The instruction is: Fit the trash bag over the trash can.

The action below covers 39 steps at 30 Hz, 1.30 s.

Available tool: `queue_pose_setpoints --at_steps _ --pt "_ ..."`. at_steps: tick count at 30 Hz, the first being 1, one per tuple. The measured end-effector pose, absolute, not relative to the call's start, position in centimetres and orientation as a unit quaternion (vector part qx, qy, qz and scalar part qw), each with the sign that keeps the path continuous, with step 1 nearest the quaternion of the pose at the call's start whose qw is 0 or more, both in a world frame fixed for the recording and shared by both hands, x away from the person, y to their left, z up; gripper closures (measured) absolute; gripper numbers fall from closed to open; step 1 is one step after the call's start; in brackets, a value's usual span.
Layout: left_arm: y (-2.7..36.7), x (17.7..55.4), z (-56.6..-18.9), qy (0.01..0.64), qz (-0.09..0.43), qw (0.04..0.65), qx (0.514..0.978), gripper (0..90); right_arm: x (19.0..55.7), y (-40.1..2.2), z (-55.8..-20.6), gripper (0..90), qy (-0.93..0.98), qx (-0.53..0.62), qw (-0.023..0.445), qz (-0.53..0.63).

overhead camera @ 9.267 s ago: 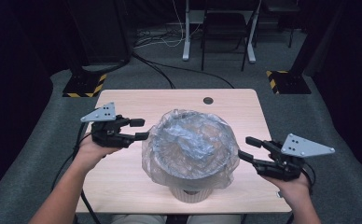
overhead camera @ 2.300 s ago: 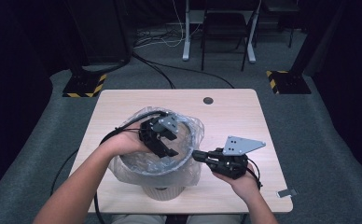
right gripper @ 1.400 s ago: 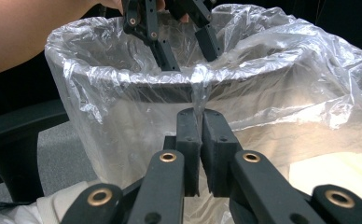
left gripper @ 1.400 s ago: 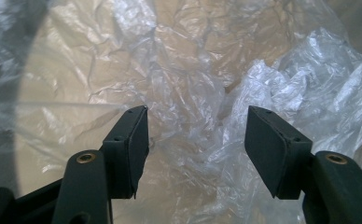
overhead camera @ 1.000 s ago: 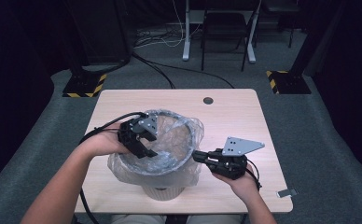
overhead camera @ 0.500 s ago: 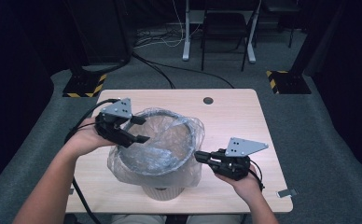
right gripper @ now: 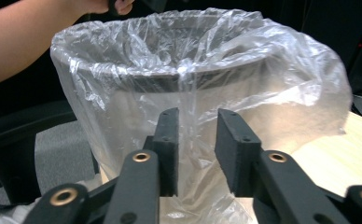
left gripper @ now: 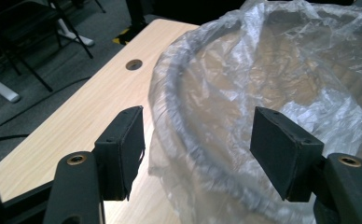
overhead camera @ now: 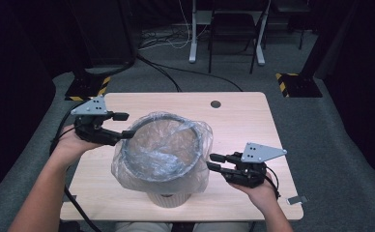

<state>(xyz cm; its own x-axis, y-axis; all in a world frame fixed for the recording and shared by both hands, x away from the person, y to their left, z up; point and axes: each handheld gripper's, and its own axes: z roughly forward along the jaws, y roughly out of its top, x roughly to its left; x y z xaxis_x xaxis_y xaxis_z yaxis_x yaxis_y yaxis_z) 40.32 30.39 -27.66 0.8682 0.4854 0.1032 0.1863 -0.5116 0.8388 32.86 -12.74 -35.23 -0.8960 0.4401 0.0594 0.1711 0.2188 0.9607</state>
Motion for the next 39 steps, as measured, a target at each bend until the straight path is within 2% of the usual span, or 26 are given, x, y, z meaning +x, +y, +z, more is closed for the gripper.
queue_pose_setpoints --at_steps 10,14,39 --pt "34.2 40.0 -28.8 0.242 0.173 0.488 0.821 32.7 33.4 -14.1 -35.1 48.3 0.763 0.236 0.125 0.588" --pt "35.3 39.9 -29.7 0.262 0.173 0.501 0.807 32.0 33.7 -14.2 -35.3 44.0 0.772 0.252 0.134 0.567" --pt "36.9 39.4 -36.1 0.307 0.170 0.492 0.797 32.1 35.3 -16.2 -38.3 40.5 0.779 0.323 0.170 0.509"
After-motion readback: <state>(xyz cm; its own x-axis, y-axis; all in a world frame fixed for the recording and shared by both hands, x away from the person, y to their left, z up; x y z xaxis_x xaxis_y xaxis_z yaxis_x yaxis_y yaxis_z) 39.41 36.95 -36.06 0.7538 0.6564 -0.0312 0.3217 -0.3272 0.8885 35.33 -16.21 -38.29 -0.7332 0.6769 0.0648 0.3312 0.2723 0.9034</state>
